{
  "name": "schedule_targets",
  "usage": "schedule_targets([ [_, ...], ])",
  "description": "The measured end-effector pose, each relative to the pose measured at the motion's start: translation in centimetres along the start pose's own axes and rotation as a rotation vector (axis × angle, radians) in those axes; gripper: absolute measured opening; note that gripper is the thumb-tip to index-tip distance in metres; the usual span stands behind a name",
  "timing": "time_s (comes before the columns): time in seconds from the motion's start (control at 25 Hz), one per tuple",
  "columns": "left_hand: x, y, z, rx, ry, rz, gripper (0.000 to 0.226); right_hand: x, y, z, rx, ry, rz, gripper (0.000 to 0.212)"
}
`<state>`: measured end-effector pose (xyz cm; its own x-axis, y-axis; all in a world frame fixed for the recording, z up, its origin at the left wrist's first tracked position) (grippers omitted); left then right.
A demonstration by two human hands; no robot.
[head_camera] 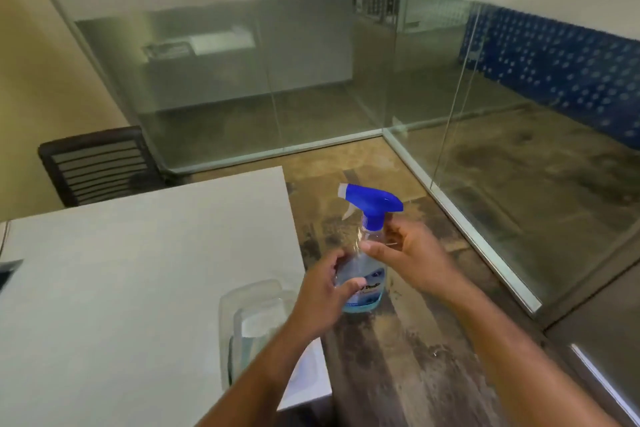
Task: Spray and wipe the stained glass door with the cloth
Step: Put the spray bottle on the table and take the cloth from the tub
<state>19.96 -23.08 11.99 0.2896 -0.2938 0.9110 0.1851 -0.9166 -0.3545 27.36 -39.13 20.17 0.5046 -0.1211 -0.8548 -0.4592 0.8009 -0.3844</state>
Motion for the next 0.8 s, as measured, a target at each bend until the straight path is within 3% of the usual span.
schedule_targets([
  [0.24,-8.0,-12.5,0.1,0.076,-0.025,0.061,0.035,0.4,14.5,4.7,-0.112,0.018,-0.089,0.015],
  [0.4,-12.8,-19.8,-0.5,0.145,-0.042,0.028,0.045,0.4,23.5,7.8,-0.166,0.069,0.037,0.021],
  [0.6,-18.1,-28.0,-1.5,0.262,-0.114,0.026,0.038,-0.2,33.3,10.7,-0.221,0.079,0.103,0.019],
  [0.8,-22.4,-32.4,-1.7,0.358,-0.174,0.058,0.046,0.3,39.9,12.3,-0.31,0.11,0.147,0.016],
])
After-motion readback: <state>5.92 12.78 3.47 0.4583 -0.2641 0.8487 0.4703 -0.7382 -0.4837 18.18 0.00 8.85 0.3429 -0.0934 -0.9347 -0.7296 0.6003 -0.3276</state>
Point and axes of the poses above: each hand's wrist, its own z-axis towards the middle knuckle, its own y-axis out of the palm, x = y × z, the point moved 6 cm from there along z, towards the middle knuckle, and after that the axes turned 14 degrees about -y, right-handed, at the moved point
